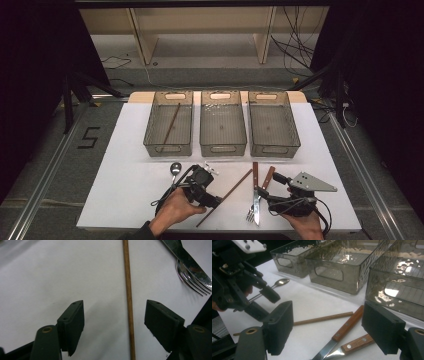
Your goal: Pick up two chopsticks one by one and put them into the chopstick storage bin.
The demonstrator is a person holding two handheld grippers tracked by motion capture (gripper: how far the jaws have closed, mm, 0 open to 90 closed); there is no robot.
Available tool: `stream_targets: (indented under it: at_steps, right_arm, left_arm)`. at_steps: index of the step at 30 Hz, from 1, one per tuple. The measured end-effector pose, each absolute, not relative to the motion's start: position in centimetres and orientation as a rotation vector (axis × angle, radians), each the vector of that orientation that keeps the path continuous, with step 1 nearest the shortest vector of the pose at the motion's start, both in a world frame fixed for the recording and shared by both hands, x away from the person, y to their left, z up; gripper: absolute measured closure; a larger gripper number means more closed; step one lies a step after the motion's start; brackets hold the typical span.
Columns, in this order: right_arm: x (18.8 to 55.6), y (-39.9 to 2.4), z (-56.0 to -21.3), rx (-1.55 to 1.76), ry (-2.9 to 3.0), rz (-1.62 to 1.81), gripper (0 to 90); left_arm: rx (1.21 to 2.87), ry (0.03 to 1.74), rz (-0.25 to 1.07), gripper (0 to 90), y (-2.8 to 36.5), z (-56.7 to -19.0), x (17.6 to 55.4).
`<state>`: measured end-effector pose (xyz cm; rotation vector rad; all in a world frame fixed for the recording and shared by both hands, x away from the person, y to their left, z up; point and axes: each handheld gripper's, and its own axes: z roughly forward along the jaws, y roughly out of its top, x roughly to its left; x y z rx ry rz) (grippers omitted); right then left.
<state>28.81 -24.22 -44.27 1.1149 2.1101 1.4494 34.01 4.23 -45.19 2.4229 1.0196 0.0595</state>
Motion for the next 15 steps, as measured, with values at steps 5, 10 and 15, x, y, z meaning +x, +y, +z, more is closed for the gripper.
stream_targets:
  at_steps: [5, 10, 15]
  right_arm:
    - [28.8, -24.2, -44.3, 1.117, 2.110, 1.449, 26.1]
    - [28.8, -24.2, -44.3, 1.118, 2.108, 1.451, 26.1]
    - [28.8, -24.2, -44.2, 1.116, 2.110, 1.450, 26.1]
  left_arm:
    - [2.466, 0.980, 0.039, 40.9, 3.3, -45.6, 33.6]
    - [2.518, 0.941, 0.024, 50.9, 2.6, -46.1, 33.5]
    - [2.552, 0.916, 0.027, 60.3, 2.1, -46.4, 33.4]
